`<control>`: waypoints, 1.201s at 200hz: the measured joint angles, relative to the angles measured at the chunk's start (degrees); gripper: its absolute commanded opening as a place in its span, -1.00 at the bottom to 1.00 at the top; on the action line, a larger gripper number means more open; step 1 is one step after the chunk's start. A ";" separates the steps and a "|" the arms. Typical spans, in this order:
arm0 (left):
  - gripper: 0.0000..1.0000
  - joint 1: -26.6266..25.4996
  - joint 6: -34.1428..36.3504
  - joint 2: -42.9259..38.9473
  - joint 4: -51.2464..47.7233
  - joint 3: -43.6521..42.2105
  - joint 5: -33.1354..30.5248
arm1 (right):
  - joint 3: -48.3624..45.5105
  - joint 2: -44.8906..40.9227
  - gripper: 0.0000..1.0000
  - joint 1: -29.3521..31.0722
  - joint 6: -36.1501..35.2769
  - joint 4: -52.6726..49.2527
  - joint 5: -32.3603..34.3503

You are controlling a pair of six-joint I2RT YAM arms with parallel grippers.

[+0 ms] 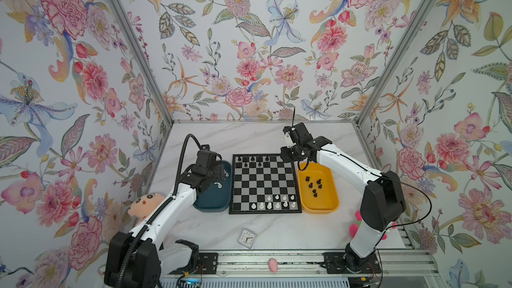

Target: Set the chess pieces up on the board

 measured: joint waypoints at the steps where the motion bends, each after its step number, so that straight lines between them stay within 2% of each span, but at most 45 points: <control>1: 0.69 0.02 -0.07 -0.07 0.02 -0.09 0.09 | -0.07 -0.04 -0.40 0.00 0.02 0.04 0.00; 86: 0.43 2.14 -4.09 -1.07 3.54 -6.27 6.21 | -4.44 -2.64 -0.40 -1.27 0.90 3.04 -0.59; 136: 0.31 4.70 -5.07 3.06 8.44 -7.50 7.58 | -4.79 -2.64 -0.41 -1.38 1.36 4.07 -0.96; 183: 0.07 5.33 -4.81 9.11 10.40 -7.50 8.07 | -5.18 -2.64 -0.42 -1.38 1.73 4.44 -1.03; 240: 0.04 6.27 -4.52 12.22 12.17 -7.48 9.38 | -5.18 -2.64 -0.42 -1.55 1.97 4.50 -1.03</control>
